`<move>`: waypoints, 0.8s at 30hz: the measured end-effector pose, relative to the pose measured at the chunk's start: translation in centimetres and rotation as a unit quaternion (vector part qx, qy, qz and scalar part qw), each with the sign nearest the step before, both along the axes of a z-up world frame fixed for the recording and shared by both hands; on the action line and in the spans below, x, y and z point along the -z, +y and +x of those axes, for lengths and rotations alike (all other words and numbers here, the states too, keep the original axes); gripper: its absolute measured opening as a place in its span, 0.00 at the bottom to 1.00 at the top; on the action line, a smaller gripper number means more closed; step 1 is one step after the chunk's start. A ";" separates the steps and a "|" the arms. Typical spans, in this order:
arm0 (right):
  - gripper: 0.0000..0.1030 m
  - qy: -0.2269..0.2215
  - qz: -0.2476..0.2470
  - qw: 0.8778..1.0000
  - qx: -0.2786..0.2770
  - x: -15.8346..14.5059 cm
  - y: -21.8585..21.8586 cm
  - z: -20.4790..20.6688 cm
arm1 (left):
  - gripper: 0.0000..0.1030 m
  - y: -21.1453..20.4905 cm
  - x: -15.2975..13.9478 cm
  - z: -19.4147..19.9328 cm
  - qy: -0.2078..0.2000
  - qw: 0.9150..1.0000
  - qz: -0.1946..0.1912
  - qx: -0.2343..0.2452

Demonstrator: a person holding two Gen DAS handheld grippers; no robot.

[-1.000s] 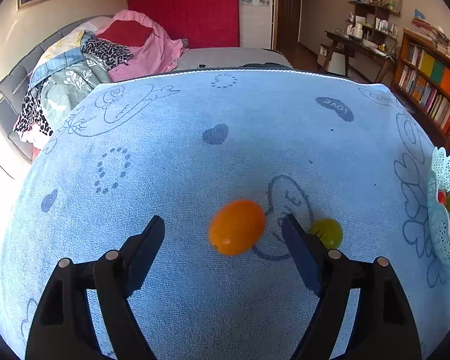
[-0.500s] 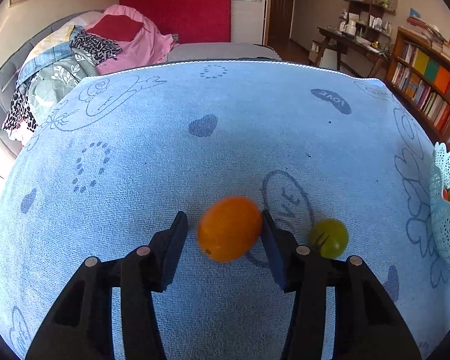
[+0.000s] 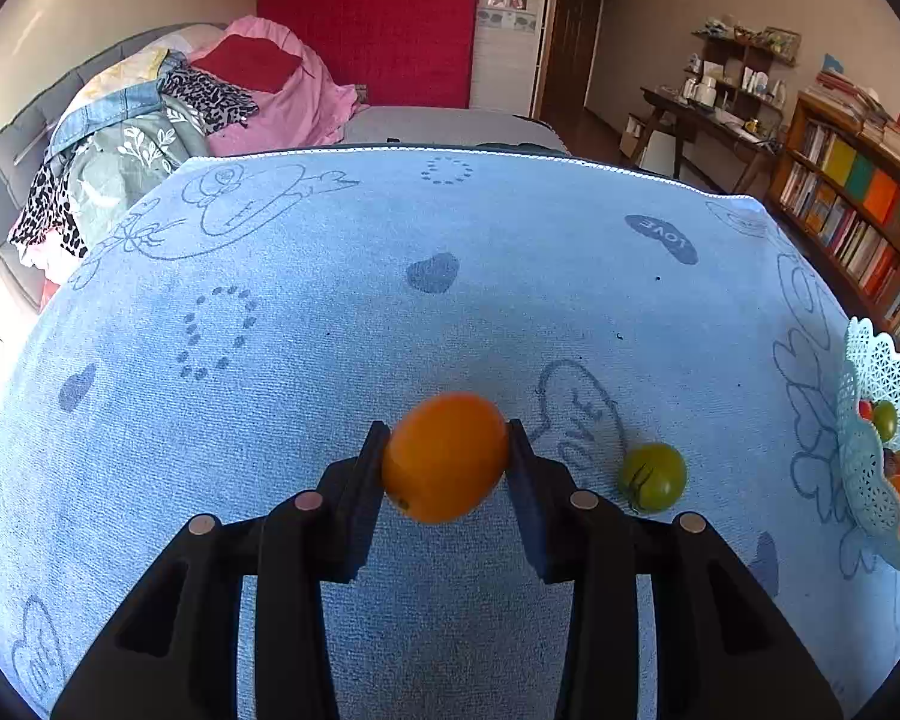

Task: Organize fruits
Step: 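Lift the orange oval tomato with the left gripper while the right gripper approaches the green tomato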

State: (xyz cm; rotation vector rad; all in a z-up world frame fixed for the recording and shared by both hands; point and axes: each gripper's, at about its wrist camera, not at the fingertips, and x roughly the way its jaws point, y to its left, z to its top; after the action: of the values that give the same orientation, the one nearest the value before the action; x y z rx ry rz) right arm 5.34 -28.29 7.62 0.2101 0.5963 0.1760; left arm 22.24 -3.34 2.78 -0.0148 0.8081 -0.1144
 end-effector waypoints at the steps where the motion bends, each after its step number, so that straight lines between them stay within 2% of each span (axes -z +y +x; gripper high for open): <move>1: 0.71 0.000 -0.006 1.000 -0.005 -0.1 0.5 0.3 | 0.38 0.2 -0.2 -0.3 -0.004 1.000 0.000 -0.003; 6: 0.71 0.000 -0.023 0.999 -0.037 -0.6 3.1 2.0 | 0.38 1.3 -1.2 -1.5 -0.023 1.000 -0.001 -0.021; 14: 0.71 0.045 -0.017 0.996 -0.075 0.9 6.4 6.8 | 0.38 2.5 -2.2 -2.5 -0.049 0.997 0.014 -0.051; 24: 0.59 0.089 -0.028 0.992 -0.080 3.1 8.9 11.9 | 0.38 3.4 -2.0 -2.3 -0.041 0.997 0.002 -0.062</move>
State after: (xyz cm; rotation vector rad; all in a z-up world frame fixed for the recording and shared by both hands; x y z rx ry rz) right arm 17.23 -19.37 4.55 0.1247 0.7944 0.2974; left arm 19.95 0.04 4.77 -0.0570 0.7230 0.0046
